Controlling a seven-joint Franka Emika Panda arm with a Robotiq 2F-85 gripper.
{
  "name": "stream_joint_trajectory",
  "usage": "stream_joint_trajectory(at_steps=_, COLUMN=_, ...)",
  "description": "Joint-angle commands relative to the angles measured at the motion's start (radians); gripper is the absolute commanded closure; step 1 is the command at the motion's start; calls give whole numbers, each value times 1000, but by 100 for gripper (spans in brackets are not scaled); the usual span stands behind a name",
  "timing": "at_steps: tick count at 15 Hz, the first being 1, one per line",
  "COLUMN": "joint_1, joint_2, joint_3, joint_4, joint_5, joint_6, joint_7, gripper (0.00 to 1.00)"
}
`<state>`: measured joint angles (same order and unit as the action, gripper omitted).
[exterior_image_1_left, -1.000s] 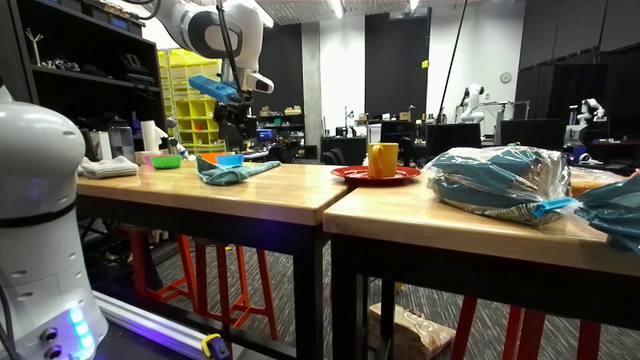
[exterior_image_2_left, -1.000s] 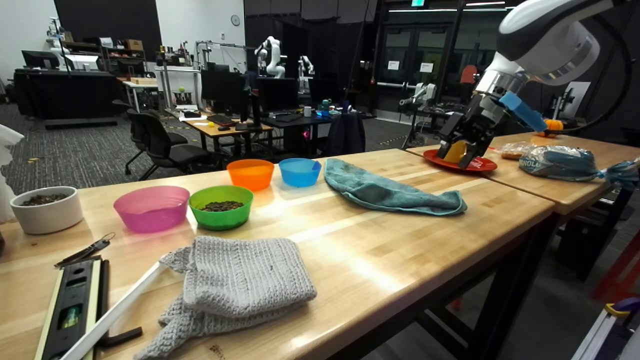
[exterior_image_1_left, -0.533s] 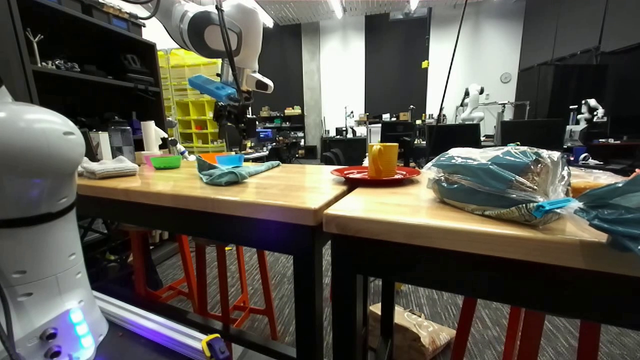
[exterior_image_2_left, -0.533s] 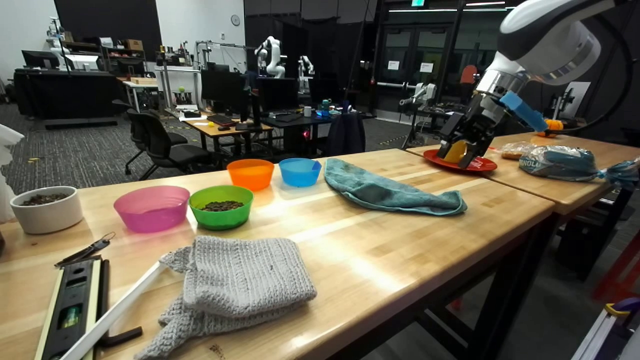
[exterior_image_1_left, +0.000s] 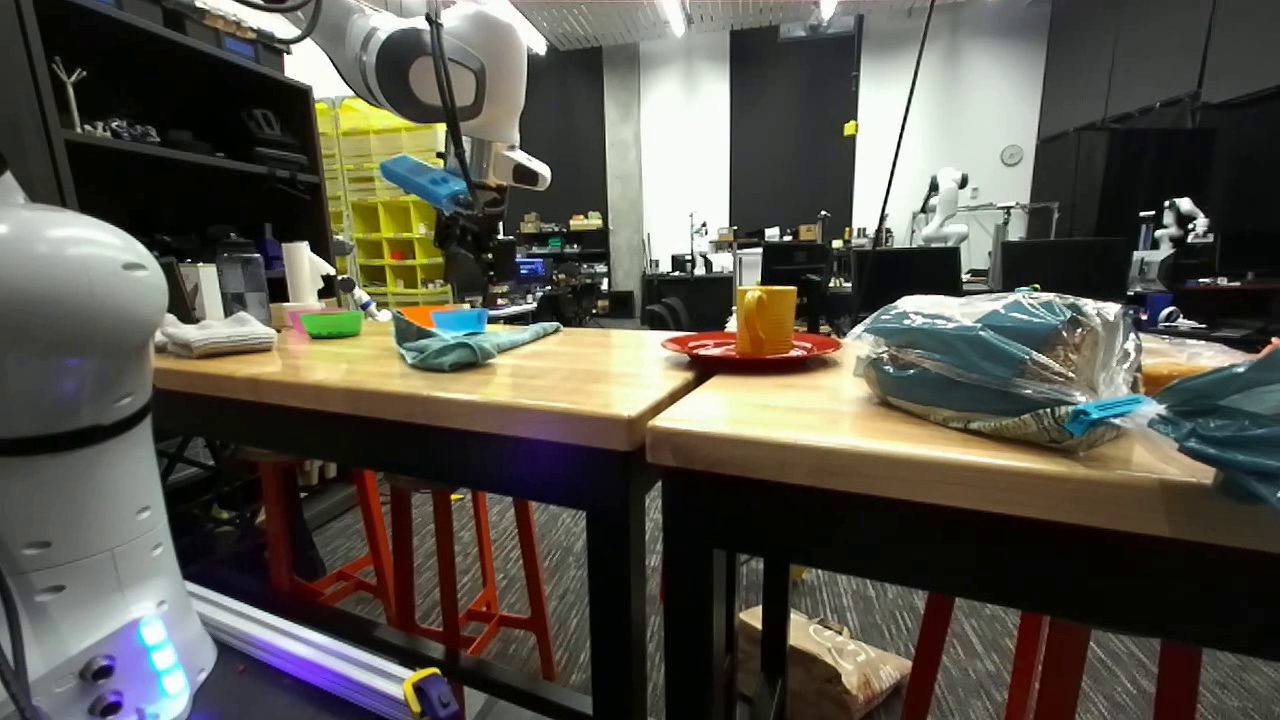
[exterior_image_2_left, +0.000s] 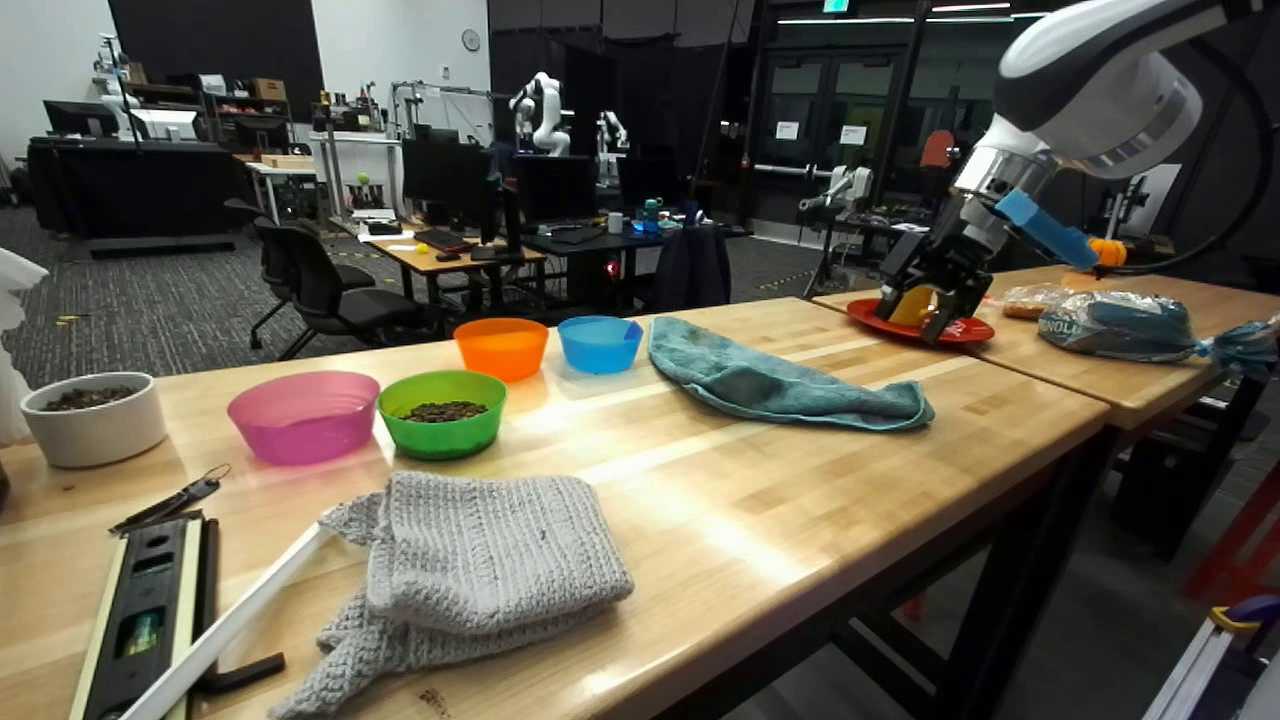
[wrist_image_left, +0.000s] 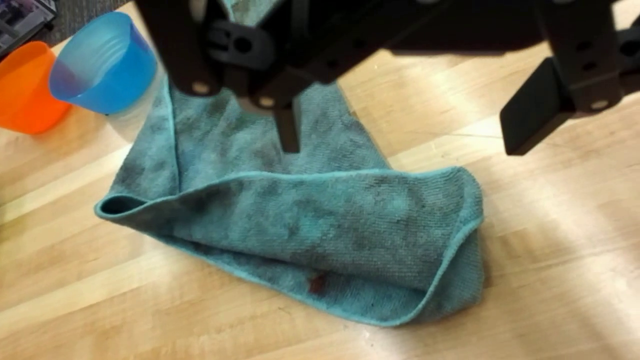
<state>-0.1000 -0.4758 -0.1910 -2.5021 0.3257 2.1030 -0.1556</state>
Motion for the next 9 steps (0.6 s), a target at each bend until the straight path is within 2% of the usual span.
stream_joint_trajectory(at_steps=1, joint_1=-35, joint_2=-38, joint_3=9, joint_4=-32, joint_5=-42, joint_6=-1, joint_7=56, gripper=0)
stream_joint_trajectory(at_steps=5, joint_1=-60, joint_2=-42, joint_3=6, joint_4=-57, joint_5=-75, joint_6=-18, joint_7=84, gripper=0)
stream_joint_trajectory(at_steps=9, joint_1=-47, joint_2=-25, joint_3=-18, joint_4=-85, joint_5=-27, joint_6=-18, joint_7=57, gripper=0)
